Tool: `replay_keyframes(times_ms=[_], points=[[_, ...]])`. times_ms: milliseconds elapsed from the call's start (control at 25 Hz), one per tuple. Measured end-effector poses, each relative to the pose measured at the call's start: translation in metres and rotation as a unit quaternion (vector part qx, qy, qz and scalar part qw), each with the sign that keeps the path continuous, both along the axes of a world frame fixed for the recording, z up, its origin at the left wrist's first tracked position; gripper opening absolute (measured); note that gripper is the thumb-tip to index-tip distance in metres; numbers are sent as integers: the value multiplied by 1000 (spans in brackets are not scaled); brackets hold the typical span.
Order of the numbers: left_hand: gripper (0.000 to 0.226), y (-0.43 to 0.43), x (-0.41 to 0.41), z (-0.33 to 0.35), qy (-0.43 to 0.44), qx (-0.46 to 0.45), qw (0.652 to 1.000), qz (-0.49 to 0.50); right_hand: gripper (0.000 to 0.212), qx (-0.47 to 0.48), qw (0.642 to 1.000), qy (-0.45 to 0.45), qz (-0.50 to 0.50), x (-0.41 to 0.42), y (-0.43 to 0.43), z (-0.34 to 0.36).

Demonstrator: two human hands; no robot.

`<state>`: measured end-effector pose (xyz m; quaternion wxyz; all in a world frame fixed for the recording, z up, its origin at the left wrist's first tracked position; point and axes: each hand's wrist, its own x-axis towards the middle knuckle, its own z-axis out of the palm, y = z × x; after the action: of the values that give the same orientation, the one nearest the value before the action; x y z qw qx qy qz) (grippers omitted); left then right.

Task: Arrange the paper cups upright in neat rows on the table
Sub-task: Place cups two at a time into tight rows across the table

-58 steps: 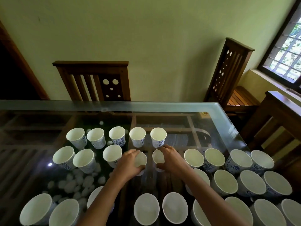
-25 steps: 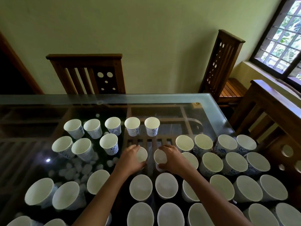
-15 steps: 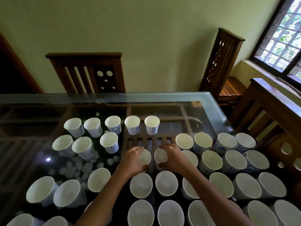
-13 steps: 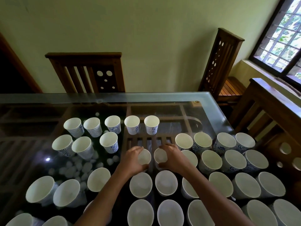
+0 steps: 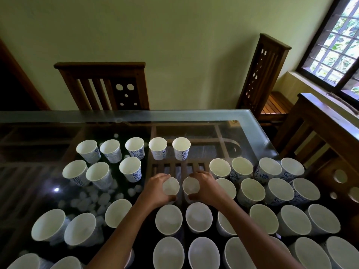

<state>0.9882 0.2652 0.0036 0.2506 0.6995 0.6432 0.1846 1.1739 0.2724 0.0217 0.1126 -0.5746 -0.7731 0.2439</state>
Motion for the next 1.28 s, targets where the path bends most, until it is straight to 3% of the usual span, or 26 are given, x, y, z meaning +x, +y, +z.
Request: replay_keyframes(times_ms=[440, 1280], points=[[85, 1, -3, 2, 2, -13, 1000, -9, 73, 3, 1000, -4, 7, -1, 1, -1], [78, -1, -1, 8, 11, -4, 1000, -20, 67, -8, 1000, -9, -6, -3, 0, 1]])
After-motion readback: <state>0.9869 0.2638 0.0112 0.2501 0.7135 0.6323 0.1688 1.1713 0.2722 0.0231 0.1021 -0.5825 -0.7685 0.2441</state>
